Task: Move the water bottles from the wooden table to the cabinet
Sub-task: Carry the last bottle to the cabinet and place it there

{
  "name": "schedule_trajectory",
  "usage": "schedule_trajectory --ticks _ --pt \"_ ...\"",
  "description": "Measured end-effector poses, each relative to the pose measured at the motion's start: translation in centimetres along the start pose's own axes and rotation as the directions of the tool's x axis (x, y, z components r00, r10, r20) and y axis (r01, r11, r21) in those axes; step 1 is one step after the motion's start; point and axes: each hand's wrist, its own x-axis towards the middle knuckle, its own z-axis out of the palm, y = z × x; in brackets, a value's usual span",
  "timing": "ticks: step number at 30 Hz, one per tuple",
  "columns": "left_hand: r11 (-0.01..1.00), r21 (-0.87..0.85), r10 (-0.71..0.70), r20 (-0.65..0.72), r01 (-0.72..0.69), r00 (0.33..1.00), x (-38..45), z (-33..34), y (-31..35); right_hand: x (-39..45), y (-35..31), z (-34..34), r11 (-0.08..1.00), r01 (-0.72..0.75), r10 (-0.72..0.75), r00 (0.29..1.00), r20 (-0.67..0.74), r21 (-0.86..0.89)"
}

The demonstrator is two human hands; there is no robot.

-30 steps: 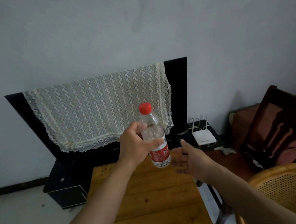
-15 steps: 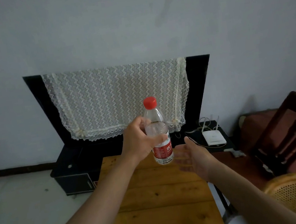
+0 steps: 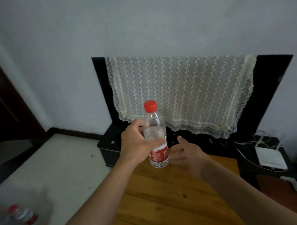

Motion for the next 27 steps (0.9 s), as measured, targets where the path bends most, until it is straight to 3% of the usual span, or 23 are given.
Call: schedule_trajectory --ticks 5,12,19,27 --pt "0.992 0.029 -0.115 -0.176 0.122 0.978 -1.7 -1.3 0.3 1.3 -1.2 1.7 0.996 -0.003 0.022 0.980 0.200 -0.091" --pt "0.963 0.090 -0.196 -0.414 0.254 0.889 -7.6 -4.9 0.1 0.2 0.0 6.3 0.970 0.047 0.060 0.905 0.422 -0.240" --pt "0.926 0.043 -0.277 -0.596 0.375 0.753 -16.5 -10.6 -1.9 -4.8 2.8 14.3 0.906 0.172 0.091 0.815 0.573 -0.388" --pt "0.886 0.026 -0.288 -0.751 0.463 0.594 -29.8 -18.1 -3.0 -13.9 7.8 23.1 0.817 0.328 0.162 0.658 0.736 -0.474"
